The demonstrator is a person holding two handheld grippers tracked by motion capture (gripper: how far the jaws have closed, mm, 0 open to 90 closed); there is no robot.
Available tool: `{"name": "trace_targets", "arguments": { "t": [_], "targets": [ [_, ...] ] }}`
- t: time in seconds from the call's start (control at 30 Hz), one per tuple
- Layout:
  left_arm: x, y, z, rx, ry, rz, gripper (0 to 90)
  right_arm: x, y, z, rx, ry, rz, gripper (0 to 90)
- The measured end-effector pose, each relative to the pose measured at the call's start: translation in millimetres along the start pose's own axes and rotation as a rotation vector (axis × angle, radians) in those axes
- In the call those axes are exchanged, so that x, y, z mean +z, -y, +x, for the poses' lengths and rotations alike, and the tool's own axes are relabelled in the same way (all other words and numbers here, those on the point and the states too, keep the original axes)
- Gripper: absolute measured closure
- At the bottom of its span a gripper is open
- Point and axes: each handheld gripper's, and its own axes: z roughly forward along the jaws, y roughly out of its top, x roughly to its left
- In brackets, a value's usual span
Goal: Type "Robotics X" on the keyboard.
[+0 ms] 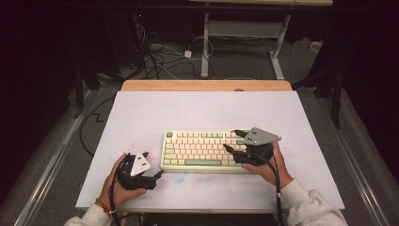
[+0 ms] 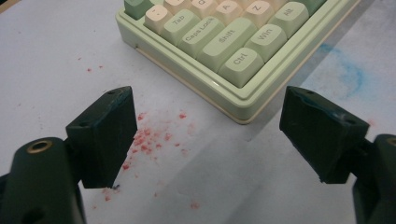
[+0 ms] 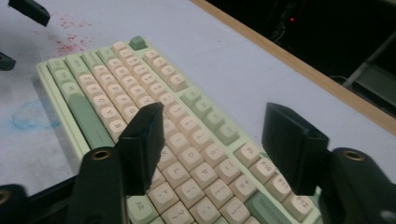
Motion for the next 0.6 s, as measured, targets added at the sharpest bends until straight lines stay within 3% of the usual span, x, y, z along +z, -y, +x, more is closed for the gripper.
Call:
{"name": "trace_targets", "arguments": {
  "t": [0.33,0.37,0.6],
  "targets": [
    [-4.2,-2.7,-0.6,-0.01,-0.004,-0.021,20.6,-30.2,16.0,-1.5,0.02,0.085,-0.046,23.6],
    [-4.8,-3.6,-0.3,0.0,-0.01,-0.028,20.6,-32.8,18.3,-2.5,0.022,0.086,-0.043,23.3],
    [-9.8,-8.1,-1.1,-0.031,0.009,-0.055,24.0,-48.7,35.8,-4.4,0.033,0.127,-0.033,22.9]
  ]
}}
